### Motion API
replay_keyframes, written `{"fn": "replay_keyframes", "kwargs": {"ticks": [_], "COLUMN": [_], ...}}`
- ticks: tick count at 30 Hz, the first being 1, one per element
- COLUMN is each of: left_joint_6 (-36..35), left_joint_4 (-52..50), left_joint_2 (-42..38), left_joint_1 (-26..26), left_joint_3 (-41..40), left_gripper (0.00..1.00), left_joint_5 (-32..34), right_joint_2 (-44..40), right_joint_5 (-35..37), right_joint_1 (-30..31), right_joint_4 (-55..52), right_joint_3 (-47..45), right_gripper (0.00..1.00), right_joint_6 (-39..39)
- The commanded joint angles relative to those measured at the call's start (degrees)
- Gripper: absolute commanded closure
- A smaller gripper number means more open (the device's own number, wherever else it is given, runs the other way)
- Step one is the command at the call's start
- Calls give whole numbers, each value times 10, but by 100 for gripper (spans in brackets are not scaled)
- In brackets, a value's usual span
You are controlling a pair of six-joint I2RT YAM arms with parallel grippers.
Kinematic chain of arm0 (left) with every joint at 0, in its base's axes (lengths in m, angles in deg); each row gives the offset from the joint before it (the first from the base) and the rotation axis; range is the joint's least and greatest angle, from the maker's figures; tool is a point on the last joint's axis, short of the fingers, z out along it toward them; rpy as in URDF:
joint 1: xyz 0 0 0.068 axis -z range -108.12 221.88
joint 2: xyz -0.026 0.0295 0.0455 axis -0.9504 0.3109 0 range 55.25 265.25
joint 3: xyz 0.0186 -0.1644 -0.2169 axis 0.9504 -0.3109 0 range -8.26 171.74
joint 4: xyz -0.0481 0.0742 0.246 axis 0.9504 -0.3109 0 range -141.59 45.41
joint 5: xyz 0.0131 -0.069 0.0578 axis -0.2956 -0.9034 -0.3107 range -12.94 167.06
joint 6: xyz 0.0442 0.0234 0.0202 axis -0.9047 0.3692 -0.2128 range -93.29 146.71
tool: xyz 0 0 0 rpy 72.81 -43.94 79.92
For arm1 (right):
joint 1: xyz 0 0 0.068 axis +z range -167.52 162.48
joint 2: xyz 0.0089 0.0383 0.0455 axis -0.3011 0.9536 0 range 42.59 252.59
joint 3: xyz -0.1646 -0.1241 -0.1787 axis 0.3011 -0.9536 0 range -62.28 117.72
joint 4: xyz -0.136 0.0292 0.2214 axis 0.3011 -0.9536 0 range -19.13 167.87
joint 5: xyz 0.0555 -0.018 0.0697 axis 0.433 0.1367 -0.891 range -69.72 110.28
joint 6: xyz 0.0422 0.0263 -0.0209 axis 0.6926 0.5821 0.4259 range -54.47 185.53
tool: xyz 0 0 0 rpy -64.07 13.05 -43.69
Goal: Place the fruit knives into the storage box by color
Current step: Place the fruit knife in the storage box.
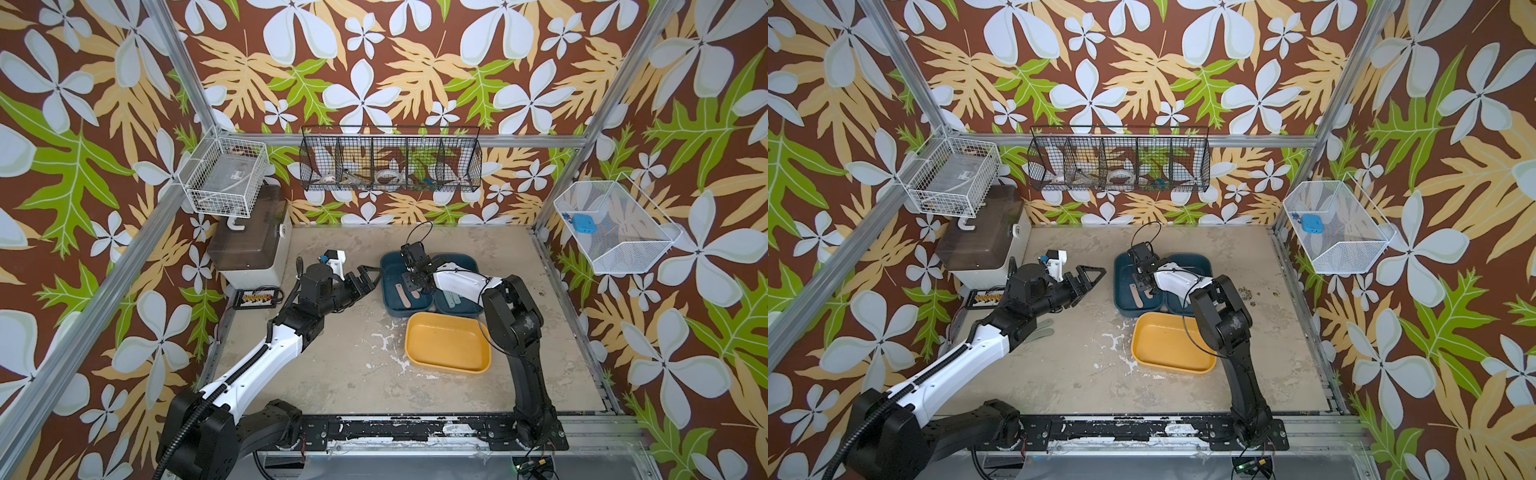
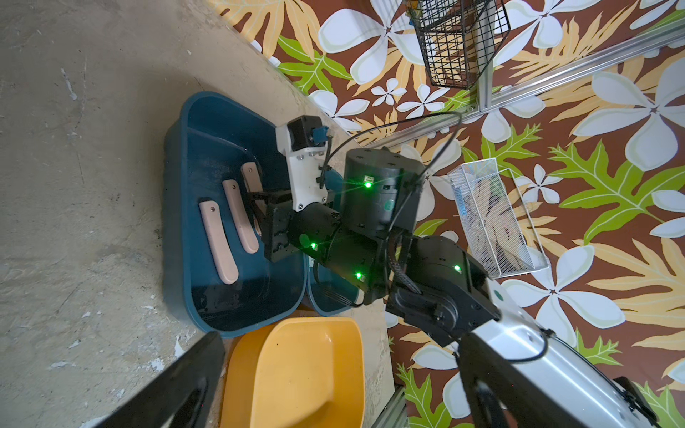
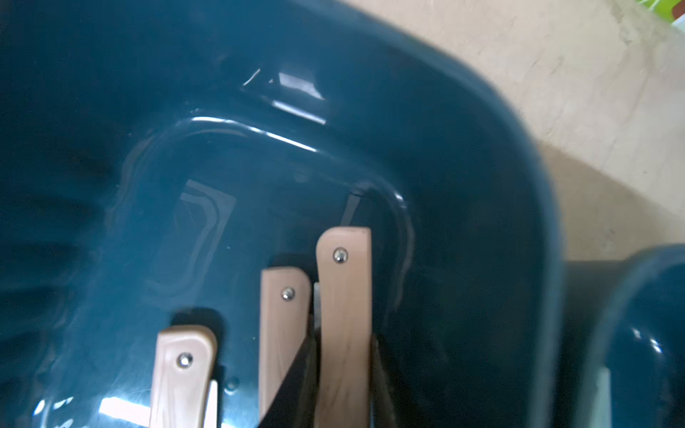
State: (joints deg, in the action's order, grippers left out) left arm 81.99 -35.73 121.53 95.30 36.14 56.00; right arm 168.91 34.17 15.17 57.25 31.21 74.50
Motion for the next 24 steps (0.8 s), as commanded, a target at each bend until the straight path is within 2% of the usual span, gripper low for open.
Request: {"fn": "replay_keyframes", "kwargs": {"ticks": [1, 5, 10, 19, 24], "left_joint_6": [-3, -4, -3, -12, -18], "left_joint_4": [10, 6, 4, -7, -17], "left_joint_2": [-5, -10, -14, -16, -30], "left_joint_1": [0, 1, 0, 1, 0], "left_joint_3": [2, 3, 4, 10, 9], "left_gripper": [0, 0, 0, 0, 0], "left_joint_5": [10, 13, 17, 24, 50], "right_joint_2": [12, 24, 19, -40, -84], "right_joint_5": [16, 23, 17, -27, -62], "right_joint_1": [0, 0, 0, 1, 7], "right_joint_4": [-14, -19, -22, -25, -23], "right_joint_3": [8, 13, 13, 18, 16], "right_gripper": [73, 72, 61, 58, 57], "right_joint_6": [3, 1, 5, 21, 35]}}
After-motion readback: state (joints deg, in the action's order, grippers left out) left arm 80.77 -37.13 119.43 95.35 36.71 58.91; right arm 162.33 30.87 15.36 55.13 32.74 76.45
